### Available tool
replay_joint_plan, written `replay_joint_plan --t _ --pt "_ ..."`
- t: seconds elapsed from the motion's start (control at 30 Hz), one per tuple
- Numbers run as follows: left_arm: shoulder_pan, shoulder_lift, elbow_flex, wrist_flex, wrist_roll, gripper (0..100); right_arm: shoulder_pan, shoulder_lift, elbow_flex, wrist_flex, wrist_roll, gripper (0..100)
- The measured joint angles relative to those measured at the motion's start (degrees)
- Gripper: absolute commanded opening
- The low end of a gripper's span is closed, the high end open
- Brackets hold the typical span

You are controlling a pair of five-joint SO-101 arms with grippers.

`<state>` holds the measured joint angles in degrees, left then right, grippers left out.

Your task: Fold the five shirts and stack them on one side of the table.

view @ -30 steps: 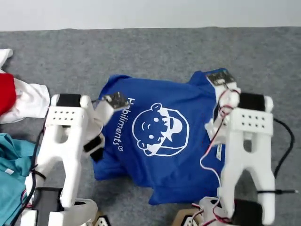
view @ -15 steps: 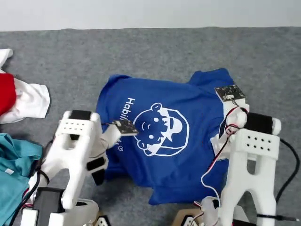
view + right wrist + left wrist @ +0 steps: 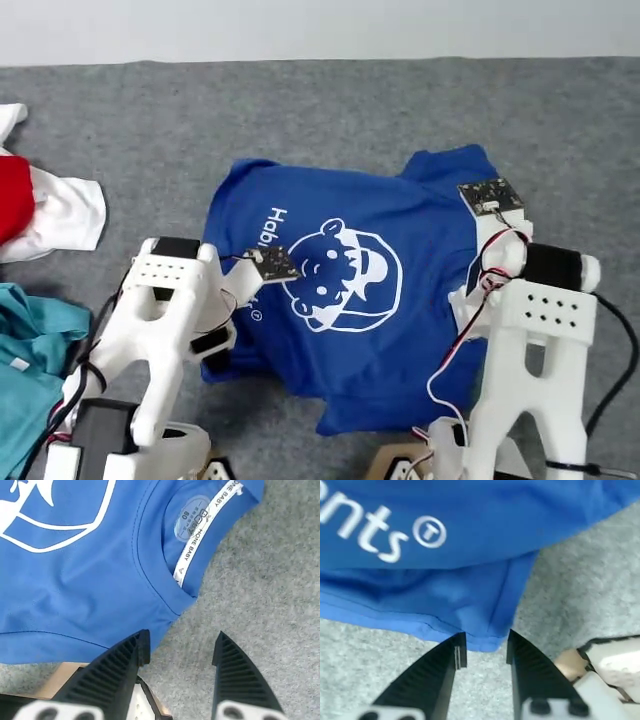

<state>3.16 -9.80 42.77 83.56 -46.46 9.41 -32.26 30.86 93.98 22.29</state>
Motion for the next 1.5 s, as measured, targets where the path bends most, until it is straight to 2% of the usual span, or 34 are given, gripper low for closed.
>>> replay_joint_plan --t 0.27,0.53,0.8,0.9,1.23,1.5 --pt "0.18 0.88 0.09 -2.64 0.0 14 0.0 0.0 0.0 0.0 0.0 21.6" --pt "0.18 11.6 -1.76 -3.08 0.0 13 0.0 0.0 0.0 0.0 0.0 21.6" --pt "0.18 13.1 -2.64 -2.81 0.0 1 0.0 0.0 0.0 0.0 0.0 21.6" --pt "0.18 13.1 -3.08 -2.37 0.0 0 0.0 0.0 0.0 0.0 0.0 21.6" --pt "0.18 9.49 -18.11 7.38 0.0 0 0.0 0.0 0.0 0.0 0.0 21.5" --pt "0.18 2.99 -26.81 9.23 3.08 0 0.0 0.0 0.0 0.0 0.0 21.5"
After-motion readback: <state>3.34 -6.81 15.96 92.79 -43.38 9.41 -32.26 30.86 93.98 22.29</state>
